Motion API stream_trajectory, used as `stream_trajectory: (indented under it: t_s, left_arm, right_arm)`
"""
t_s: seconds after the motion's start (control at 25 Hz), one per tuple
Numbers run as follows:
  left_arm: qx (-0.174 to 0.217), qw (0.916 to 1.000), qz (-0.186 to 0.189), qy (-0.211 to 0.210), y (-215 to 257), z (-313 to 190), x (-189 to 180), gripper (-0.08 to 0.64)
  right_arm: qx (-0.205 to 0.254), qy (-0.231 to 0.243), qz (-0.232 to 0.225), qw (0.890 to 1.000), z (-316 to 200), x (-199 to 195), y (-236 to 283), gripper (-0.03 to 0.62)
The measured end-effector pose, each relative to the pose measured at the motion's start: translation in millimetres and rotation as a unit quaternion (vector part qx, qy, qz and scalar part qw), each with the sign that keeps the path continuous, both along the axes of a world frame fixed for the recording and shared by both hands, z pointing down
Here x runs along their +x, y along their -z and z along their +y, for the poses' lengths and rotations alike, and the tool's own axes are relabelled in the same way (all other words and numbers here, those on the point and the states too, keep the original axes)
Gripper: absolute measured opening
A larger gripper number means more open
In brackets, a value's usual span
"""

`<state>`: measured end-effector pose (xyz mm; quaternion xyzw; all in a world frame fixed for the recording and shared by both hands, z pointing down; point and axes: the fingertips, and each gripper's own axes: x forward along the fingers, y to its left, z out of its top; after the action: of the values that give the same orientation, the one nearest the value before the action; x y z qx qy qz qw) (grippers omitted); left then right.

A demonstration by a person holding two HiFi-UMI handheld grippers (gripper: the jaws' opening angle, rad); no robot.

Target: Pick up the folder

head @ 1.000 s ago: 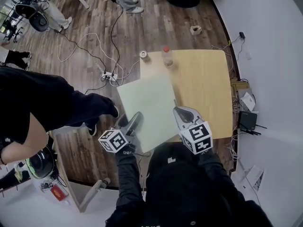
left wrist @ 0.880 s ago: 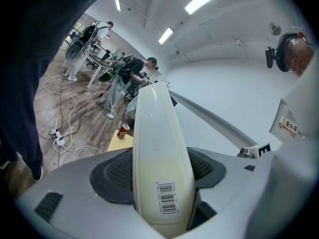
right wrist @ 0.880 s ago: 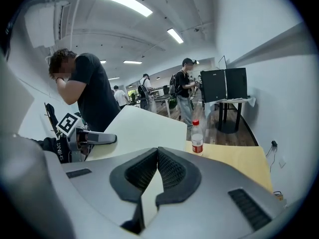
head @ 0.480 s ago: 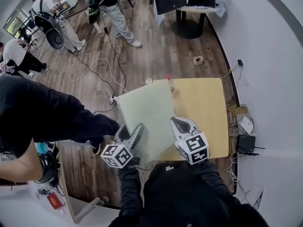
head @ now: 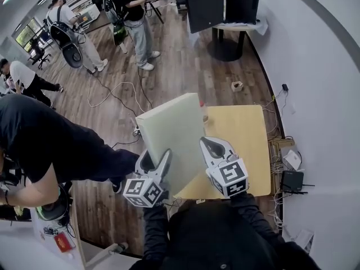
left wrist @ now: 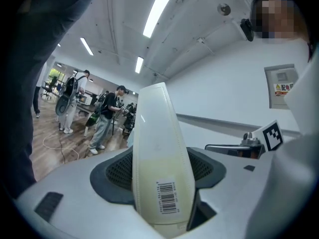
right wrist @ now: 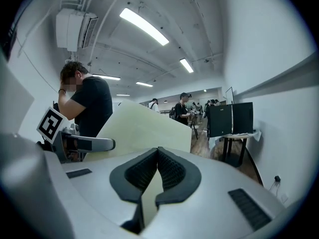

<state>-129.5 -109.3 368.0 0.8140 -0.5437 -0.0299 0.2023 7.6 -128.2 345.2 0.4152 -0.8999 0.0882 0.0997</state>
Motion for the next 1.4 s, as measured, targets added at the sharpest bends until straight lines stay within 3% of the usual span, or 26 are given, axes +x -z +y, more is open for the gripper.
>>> stream_trajectory:
  t_s: [0.16, 0.48, 1.4]
  left_arm:
    - [0.030, 0.9990, -0.032, 0.008, 23.5, -0.3, 2.9, 0.331]
    - [0.070, 0.9960, -0.054, 0.018, 50.8, -3.8, 6.3, 0.331]
    - [0.081, 0.9945, -0.065, 0.015, 54.9, -7.9, 6.8, 0.331]
  right_arm:
    - [0.037, -0.006, -0.009, 0.999, -3.9, 1.4, 24.2, 0.023]
    - [0.075, -0.003, -0.017, 0.997, -12.5, 1.7, 48.7, 0.023]
    - [0.096, -0.010, -0.012, 0.995, -17.6, 0.4, 53.7, 0.023]
